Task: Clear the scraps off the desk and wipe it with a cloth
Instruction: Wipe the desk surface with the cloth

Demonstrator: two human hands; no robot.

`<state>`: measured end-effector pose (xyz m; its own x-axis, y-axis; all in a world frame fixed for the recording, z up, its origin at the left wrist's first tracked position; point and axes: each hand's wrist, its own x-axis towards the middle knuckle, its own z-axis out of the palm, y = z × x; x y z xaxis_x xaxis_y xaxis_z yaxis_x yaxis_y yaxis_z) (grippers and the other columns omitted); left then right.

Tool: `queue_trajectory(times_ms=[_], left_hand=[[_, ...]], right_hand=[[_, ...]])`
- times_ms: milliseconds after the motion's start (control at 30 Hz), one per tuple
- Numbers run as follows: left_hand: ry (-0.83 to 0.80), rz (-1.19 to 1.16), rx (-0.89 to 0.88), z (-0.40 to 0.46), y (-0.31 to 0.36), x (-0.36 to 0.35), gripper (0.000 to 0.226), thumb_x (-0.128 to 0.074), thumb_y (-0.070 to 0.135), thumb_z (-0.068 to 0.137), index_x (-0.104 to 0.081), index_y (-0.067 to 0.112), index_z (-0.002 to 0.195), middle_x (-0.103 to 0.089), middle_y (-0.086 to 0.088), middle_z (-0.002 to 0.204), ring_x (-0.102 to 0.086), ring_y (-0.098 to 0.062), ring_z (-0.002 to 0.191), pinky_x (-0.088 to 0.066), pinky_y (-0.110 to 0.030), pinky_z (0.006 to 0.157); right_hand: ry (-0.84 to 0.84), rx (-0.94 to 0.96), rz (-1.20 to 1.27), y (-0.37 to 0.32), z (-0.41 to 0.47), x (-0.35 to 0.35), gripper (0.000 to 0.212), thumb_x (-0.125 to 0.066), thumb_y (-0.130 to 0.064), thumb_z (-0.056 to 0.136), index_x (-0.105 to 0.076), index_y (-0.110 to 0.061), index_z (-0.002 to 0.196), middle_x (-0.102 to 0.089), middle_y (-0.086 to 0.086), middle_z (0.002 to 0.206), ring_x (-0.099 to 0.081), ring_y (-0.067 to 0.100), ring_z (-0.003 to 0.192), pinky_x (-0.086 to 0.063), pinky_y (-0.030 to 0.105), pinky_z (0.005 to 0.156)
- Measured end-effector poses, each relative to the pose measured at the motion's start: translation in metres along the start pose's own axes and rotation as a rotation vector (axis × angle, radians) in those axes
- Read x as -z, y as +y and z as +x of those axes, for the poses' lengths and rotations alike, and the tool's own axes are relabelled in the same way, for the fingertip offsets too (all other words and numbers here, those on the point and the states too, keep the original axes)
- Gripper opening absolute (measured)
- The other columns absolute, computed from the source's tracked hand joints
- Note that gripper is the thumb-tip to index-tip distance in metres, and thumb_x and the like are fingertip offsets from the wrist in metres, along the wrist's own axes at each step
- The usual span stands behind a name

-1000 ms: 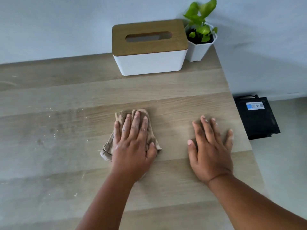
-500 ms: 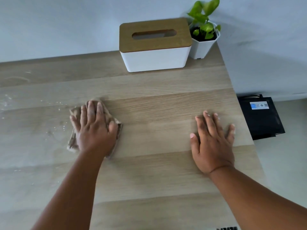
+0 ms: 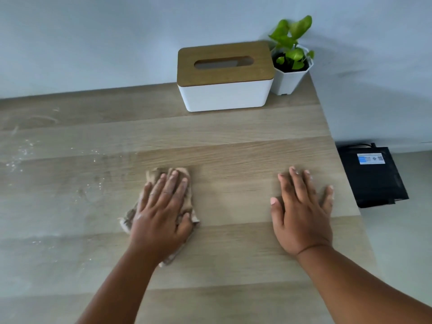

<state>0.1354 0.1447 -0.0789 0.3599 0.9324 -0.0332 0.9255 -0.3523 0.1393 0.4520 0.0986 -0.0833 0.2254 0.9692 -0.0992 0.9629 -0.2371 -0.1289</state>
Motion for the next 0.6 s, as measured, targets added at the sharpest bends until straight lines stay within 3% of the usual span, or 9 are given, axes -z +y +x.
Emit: queue_trajectory(times_ms=[200,300,467,600], left_hand=[[-0.006,-0.015,0.458,0.060,-0.045,0.013,0.084,-0.028,0.054,0.085,-0.026,0.021,0.162,-0.015,-0.006,0.172,-0.011,-0.027,0.158,-0.003,-0.053,0.128],[-0.053,-0.022,0.569,0.110,-0.033,0.013,0.086,-0.022,0.054,0.085,-0.016,0.020,0.164,-0.005,-0.006,0.173,-0.004,-0.027,0.159,0.001,-0.053,0.128],[-0.077,0.029,0.301,0.120,0.029,0.006,0.087,-0.022,0.056,0.086,-0.012,0.021,0.165,-0.003,-0.007,0.173,-0.001,-0.028,0.160,0.002,-0.051,0.128],[-0.028,-0.025,-0.107,0.064,0.074,0.000,0.078,-0.044,0.049,0.089,-0.034,0.018,0.160,-0.022,-0.007,0.170,-0.018,-0.029,0.158,-0.016,-0.056,0.125]], right_hand=[[0.004,0.003,-0.008,0.000,0.000,0.000,0.064,-0.023,-0.049,0.102,-0.028,-0.024,0.161,-0.010,-0.001,0.173,-0.002,0.024,0.160,-0.004,0.068,0.123],[-0.002,0.004,-0.009,0.000,0.000,0.001,0.065,-0.021,-0.049,0.102,-0.025,-0.025,0.162,-0.008,-0.002,0.173,0.001,0.023,0.160,-0.002,0.067,0.124],[-0.015,0.001,-0.012,0.001,-0.001,0.001,0.065,-0.019,-0.050,0.103,-0.022,-0.025,0.163,-0.006,-0.003,0.173,0.003,0.021,0.160,-0.002,0.067,0.124],[-0.012,-0.001,-0.008,0.000,-0.001,0.002,0.064,-0.024,-0.048,0.102,-0.028,-0.024,0.161,-0.011,-0.002,0.173,-0.002,0.024,0.160,-0.005,0.068,0.123]])
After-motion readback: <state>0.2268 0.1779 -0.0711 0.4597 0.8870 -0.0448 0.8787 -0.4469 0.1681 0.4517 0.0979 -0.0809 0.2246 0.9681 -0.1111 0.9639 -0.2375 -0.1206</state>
